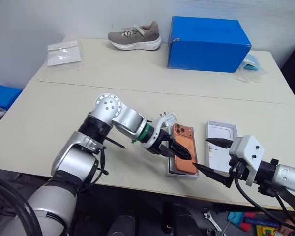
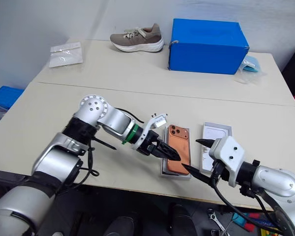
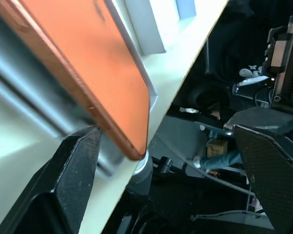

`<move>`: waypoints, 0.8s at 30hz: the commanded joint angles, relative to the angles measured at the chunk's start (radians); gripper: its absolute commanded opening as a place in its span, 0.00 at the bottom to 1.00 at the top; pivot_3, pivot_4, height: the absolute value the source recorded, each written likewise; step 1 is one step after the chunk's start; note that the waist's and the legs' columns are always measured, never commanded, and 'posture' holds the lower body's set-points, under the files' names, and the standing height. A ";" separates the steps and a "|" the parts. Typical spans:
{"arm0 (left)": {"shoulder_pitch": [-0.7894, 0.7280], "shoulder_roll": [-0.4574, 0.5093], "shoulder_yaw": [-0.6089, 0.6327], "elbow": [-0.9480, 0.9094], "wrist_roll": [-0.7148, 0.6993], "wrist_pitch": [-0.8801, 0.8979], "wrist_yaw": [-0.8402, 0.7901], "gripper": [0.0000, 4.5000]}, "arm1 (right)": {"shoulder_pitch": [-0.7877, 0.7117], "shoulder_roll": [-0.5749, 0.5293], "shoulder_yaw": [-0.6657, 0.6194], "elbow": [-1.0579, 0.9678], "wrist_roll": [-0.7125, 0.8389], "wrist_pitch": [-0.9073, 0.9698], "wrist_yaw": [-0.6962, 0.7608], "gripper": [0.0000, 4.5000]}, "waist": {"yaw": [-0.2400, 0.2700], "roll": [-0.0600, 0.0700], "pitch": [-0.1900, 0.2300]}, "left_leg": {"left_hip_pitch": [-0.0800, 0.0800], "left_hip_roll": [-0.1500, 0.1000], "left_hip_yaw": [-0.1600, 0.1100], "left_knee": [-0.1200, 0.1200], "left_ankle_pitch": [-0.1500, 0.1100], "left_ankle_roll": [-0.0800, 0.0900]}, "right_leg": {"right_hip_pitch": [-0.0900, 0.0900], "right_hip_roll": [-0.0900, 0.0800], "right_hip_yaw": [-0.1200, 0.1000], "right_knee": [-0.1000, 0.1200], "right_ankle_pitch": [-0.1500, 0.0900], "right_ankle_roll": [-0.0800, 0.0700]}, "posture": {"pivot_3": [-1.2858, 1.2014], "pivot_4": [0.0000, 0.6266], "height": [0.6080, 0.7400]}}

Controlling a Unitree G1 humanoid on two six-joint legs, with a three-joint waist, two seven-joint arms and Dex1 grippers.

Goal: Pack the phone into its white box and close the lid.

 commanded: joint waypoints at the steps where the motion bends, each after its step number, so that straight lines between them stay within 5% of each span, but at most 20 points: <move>1: 0.004 0.104 -0.027 -0.099 -0.007 0.002 -0.082 0.99 | 0.002 0.005 0.002 -0.021 -0.011 -0.029 -0.004 1.00 | -0.006 0.000 0.000 | 0.000 0.000 0.000 0.000 0.000 0.000 | 0.000 0.000 0.000 0.000 0.000 0.000 | 0.52 0.24 1.00; 8: 0.074 0.212 0.108 -0.250 0.176 -0.051 -0.344 0.99 | -0.003 0.003 0.008 -0.005 -0.015 -0.040 0.007 1.00 | -0.013 0.000 0.000 | 0.001 0.000 0.000 0.000 0.000 0.000 | 0.000 0.000 0.000 0.001 0.000 0.000 | 0.52 0.24 1.00; 15: 0.198 0.309 0.107 -0.491 0.590 -0.452 -0.849 0.99 | -0.009 0.001 -0.032 0.007 0.023 0.028 -0.020 1.00 | -0.012 0.001 0.000 | 0.000 0.000 0.000 0.000 0.000 0.000 | 0.000 0.000 0.000 -0.001 0.000 0.000 | 0.52 0.24 1.00; 19: 0.318 0.396 0.051 -0.585 0.885 -0.829 -1.161 0.99 | -0.042 0.053 -0.067 -0.045 0.098 0.263 -0.225 1.00 | -0.015 0.001 0.001 | 0.000 0.001 0.000 0.000 0.000 0.000 | 0.000 0.000 0.000 -0.001 0.000 -0.001 | 0.52 0.24 1.00; 24: 0.414 0.416 0.049 -0.579 1.091 -1.136 -1.388 0.99 | -0.132 0.208 -0.079 -0.100 0.168 0.557 -0.509 1.00 | -0.012 0.001 0.001 | 0.000 0.002 0.000 0.000 0.000 0.000 | 0.000 0.000 0.000 -0.001 -0.001 -0.002 | 0.52 0.24 1.00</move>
